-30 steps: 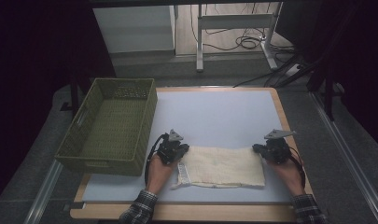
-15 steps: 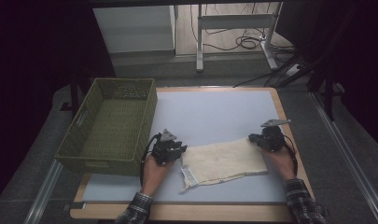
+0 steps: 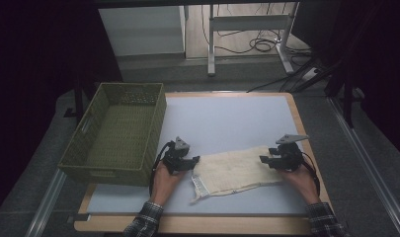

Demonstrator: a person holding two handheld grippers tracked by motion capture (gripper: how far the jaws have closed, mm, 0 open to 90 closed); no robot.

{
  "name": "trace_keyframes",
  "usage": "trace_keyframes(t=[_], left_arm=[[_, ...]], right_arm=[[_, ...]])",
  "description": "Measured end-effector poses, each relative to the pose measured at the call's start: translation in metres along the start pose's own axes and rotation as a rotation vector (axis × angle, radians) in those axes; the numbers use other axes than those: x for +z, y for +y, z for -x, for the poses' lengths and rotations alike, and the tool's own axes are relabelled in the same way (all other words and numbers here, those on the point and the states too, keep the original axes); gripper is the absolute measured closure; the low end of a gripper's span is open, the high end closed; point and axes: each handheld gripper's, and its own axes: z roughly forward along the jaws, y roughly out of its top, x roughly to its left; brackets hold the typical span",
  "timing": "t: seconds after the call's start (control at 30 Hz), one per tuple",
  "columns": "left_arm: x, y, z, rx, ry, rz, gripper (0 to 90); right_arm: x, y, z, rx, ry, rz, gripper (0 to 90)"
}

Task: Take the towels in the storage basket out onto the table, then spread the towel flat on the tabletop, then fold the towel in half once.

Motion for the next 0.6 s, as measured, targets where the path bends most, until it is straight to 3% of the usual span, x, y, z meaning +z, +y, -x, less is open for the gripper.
trace_keyframes(t=[0.3, 0.43, 0.6], left_arm=[[0.0, 0.0, -0.001, -0.004, -0.004, 0.0, 43.6], [0.0, 0.0, -0.001, -0.005, -0.006, 0.0, 43.6], [0.0, -0.001, -0.001, -0.006, -0.006, -0.001, 43.6]], right_arm=[[-0.011, -0.005, -0.028, -0.042, 0.046, 0.032, 40.4], [-0.01, -0.007, -0.034, -0.049, 0.058, 0.027, 40.4], [-0.005, -0.01, -0.051, -0.071, 0.101, 0.015, 40.4]])
